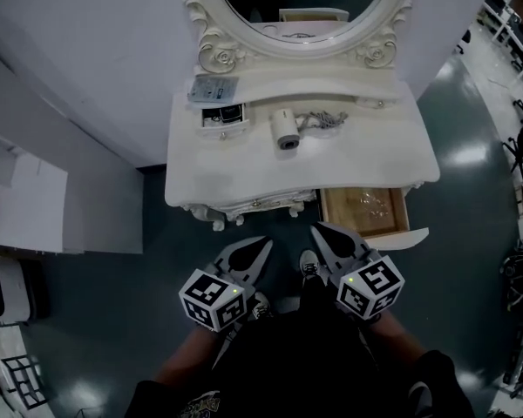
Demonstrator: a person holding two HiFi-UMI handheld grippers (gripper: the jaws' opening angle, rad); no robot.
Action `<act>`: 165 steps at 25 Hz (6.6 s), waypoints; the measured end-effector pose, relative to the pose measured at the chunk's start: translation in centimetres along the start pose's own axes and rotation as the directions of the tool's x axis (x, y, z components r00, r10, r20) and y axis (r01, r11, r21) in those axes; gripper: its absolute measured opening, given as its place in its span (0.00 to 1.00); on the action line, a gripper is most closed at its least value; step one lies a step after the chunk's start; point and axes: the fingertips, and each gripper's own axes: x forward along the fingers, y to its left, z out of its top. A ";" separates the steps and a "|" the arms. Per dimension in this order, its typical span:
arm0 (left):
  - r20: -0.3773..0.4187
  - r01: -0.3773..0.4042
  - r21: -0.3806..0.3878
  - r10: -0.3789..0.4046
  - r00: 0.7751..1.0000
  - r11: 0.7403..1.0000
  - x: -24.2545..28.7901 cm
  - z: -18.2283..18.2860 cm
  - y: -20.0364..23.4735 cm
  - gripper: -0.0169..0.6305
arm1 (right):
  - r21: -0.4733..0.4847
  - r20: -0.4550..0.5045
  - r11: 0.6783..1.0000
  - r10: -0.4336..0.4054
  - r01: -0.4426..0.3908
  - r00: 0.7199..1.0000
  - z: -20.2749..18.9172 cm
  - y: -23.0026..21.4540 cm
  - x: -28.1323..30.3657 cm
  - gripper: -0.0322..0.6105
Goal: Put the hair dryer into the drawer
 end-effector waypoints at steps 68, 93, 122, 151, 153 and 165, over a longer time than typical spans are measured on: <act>-0.016 -0.318 -0.166 0.320 0.947 0.933 17.1 0.4 8.2 0.03 | -0.602 -0.797 0.295 -0.175 -0.742 0.578 -6.2 -29.1 29.6 0.45; -0.037 -0.316 -0.153 0.314 0.949 0.937 15.1 -1.0 8.3 0.03 | -0.577 -0.816 0.256 -0.142 -0.776 0.560 -7.2 -28.7 28.7 0.37; -0.130 0.077 0.058 -0.069 0.989 0.995 4.9 -3.9 -2.4 0.03 | -0.782 -0.616 0.362 -0.330 -0.507 0.715 -5.3 -18.3 2.9 0.37; -0.177 -0.066 -0.048 0.056 0.983 0.997 14.7 -10.4 -12.8 0.03 | -0.597 -0.800 0.357 -0.196 -0.719 0.567 -18.1 -28.8 -6.8 0.37; -0.176 -0.088 -0.064 0.076 0.981 0.994 15.4 -11.1 -12.8 0.03 | -0.578 -0.814 0.355 -0.180 -0.735 0.553 -19.1 -29.5 -6.5 0.37; -0.213 -0.188 -0.108 0.162 0.964 0.976 17.2 -13.7 -12.8 0.03 | -0.503 -0.859 0.369 -0.117 -0.782 0.498 -24.3 -32.1 -4.5 0.37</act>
